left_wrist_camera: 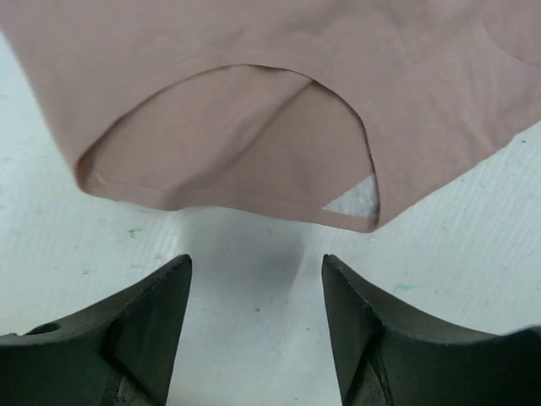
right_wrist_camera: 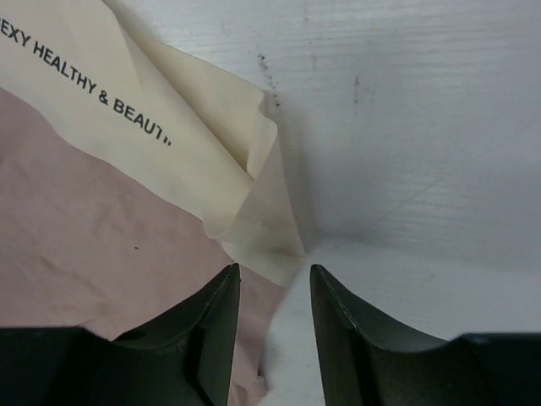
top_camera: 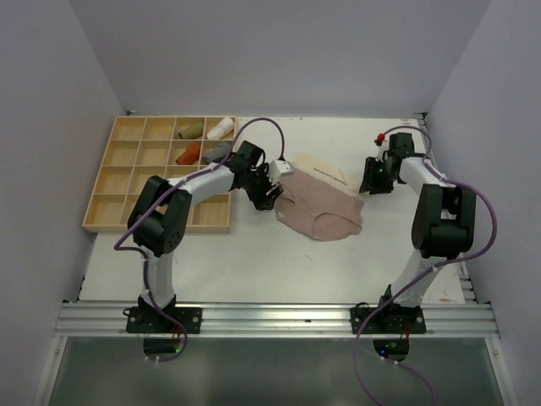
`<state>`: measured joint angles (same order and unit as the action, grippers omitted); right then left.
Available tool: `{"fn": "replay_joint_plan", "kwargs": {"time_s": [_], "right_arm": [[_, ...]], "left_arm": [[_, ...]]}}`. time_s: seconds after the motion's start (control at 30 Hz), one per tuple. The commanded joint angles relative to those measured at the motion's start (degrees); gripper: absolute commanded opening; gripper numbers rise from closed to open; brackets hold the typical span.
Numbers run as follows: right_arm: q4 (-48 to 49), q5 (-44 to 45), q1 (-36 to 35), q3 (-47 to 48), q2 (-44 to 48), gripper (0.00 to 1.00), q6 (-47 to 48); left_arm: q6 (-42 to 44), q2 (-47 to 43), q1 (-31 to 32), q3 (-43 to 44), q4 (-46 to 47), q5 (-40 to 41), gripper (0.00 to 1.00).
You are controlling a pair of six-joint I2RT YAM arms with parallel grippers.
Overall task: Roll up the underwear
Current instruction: Flatten the underwear
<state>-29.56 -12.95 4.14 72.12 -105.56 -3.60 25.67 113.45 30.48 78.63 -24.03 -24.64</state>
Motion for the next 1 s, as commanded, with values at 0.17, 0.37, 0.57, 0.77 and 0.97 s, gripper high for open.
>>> {"fn": "replay_joint_plan", "kwargs": {"time_s": [0.17,0.37,0.57,0.77,0.97], "right_arm": [[-0.6,-15.5,-0.2,-2.3,11.4,0.27,0.3],[-0.1,-18.3,-2.1,-5.9,6.8,0.22,-2.6],[-6.1,-20.5,-2.8,-6.0,2.6,0.17,1.6],[-11.6,-12.4,-5.6,-8.1,-2.3,0.14,8.3],[-15.2,-15.4,-1.9,-2.5,-2.5,0.13,13.2]], "left_arm": [[-4.8,3.5,-1.1,12.5,7.9,1.2,0.64],[-6.4,12.2,-1.1,16.5,5.6,2.2,0.54],[-6.6,10.8,-1.3,12.2,1.1,8.1,0.42],[-10.1,5.7,-1.2,4.6,-1.8,6.9,0.36],[-10.6,-1.1,-1.4,-0.8,-0.8,2.9,0.45]]}}
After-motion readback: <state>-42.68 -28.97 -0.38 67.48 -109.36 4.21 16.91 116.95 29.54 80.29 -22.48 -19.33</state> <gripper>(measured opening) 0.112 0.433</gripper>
